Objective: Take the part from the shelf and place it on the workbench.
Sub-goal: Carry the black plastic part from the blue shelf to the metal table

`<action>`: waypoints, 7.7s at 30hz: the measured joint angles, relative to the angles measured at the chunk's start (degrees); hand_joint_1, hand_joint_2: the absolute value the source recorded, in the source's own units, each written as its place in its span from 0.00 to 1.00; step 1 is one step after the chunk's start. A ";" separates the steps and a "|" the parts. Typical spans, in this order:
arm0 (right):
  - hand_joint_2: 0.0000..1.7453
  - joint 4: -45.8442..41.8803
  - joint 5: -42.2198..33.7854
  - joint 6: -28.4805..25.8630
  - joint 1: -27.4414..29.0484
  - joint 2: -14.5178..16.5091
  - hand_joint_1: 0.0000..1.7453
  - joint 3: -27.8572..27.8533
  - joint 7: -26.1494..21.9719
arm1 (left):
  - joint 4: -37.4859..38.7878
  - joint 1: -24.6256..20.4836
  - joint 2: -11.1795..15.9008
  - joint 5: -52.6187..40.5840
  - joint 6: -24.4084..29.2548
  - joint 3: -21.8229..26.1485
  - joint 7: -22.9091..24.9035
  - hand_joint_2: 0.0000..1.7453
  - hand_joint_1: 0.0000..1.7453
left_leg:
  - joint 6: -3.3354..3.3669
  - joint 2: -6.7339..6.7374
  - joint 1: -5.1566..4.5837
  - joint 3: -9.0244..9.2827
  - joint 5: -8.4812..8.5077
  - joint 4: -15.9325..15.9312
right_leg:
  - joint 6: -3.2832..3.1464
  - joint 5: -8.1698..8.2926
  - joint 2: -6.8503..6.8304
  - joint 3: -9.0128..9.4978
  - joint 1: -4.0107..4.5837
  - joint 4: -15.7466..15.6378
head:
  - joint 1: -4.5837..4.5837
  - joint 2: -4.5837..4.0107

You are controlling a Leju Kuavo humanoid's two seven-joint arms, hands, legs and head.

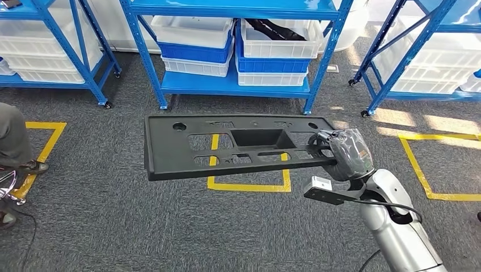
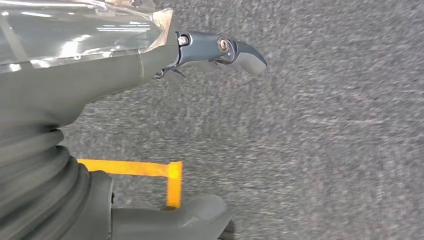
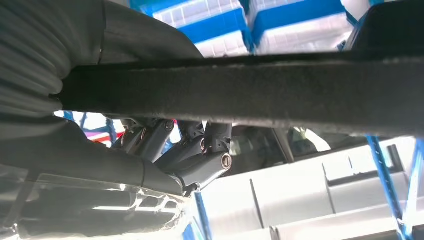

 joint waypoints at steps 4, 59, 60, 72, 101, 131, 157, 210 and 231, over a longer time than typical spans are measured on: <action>1.00 0.12 -0.03 0.00 -0.20 0.04 1.00 0.05 0.01 | -0.05 -0.15 -0.42 -0.18 0.22 -0.02 -0.06 1.00 0.00 | -1.07 0.08 -0.22 -3.31 3.13 0.47 | -0.21 -1.02 0.04 11.81 0.48 -14.79 | -0.11 0.00; 1.00 0.39 1.01 -5.22 2.46 0.25 1.00 -3.28 1.27 | -0.41 0.33 -1.02 -3.36 3.29 -0.06 -0.04 1.00 0.00 | -6.68 4.35 4.93 0.49 -5.72 5.08 | 1.65 2.60 -1.77 2.90 -4.05 -12.66 | -1.85 0.00; 1.00 0.40 1.06 -5.25 2.44 0.27 1.00 -3.30 1.26 | -0.40 0.32 -1.04 -3.42 3.31 -0.07 -0.05 1.00 0.00 | -6.41 2.52 4.82 -0.67 -8.20 8.29 | 1.25 2.74 -1.12 2.73 -3.89 -12.69 | -1.98 0.00; 1.00 0.45 3.20 -7.60 3.26 0.80 1.00 -3.38 1.13 | -0.41 -0.02 -0.98 -3.70 3.63 -0.12 -0.07 1.00 0.00 | -1.77 -0.88 0.79 2.86 -6.42 3.95 | 1.79 4.46 3.25 2.07 -1.91 -13.85 | -2.07 0.00; 1.00 0.42 4.56 -7.58 3.51 1.96 1.00 -3.42 2.42 | -0.39 0.44 -1.02 -4.31 3.61 0.01 0.97 1.00 0.00 | -3.75 -4.40 1.58 4.38 -5.92 1.91 | -0.14 4.56 3.04 4.67 -0.76 -16.35 | -1.42 0.00; 1.00 3.03 9.34 -7.50 0.67 8.12 1.00 -0.58 4.64 | -0.37 1.37 -0.77 -3.24 4.34 2.74 0.39 1.00 0.00 | -2.53 -4.87 0.72 5.10 -5.76 1.18 | -1.49 5.50 6.20 4.45 -0.12 -16.93 | -0.74 0.00; 1.00 -5.95 12.06 -14.29 17.97 3.05 1.00 -7.64 6.32 | -0.37 1.11 -0.79 -9.55 1.49 1.50 1.43 1.00 0.00 | -2.37 -0.90 0.69 -0.29 -10.87 13.53 | -1.88 4.28 3.97 5.59 -0.08 -16.97 | -0.40 0.00; 1.00 -8.27 18.91 -7.85 8.66 3.03 1.00 -8.79 10.87 | -0.61 -2.40 -0.61 -13.96 -2.30 -1.63 4.84 1.00 0.00 | -2.09 6.70 -0.04 5.49 -5.98 0.66 | -0.56 4.61 -1.83 4.69 -0.02 -16.91 | 0.14 0.00; 1.00 -0.34 14.86 -10.79 1.20 1.32 1.00 -8.09 9.88 | -0.50 -1.79 -0.32 -14.57 -1.26 -1.68 5.85 1.00 0.00 | 0.55 0.67 -0.03 3.95 -4.02 0.35 | -0.50 -0.62 0.92 -4.13 0.35 -2.49 | 0.42 0.00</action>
